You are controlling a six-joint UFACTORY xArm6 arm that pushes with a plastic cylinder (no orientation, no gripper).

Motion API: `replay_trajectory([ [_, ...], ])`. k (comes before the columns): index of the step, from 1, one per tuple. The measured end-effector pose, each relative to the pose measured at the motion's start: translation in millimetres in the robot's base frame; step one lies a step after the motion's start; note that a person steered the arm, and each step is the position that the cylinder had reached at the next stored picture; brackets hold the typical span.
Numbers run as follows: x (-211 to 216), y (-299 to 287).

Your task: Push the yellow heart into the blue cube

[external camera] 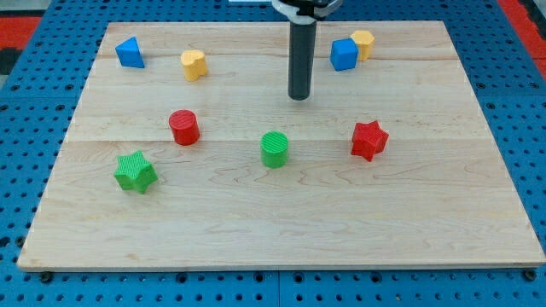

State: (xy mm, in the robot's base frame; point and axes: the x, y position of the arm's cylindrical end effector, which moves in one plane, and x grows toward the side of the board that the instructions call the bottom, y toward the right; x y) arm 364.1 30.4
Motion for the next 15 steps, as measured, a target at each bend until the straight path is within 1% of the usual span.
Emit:
replay_trajectory([
  [4,-1,-3],
  [5,0,-112],
  [6,-7,-188],
  [7,-8,-192],
  [8,-27,-181],
  [9,-27,-181],
  [10,-13,-183],
  [11,-13,-183],
  [12,15,-224],
  [13,13,-287],
  [14,-21,-266],
  [15,-51,-233],
])
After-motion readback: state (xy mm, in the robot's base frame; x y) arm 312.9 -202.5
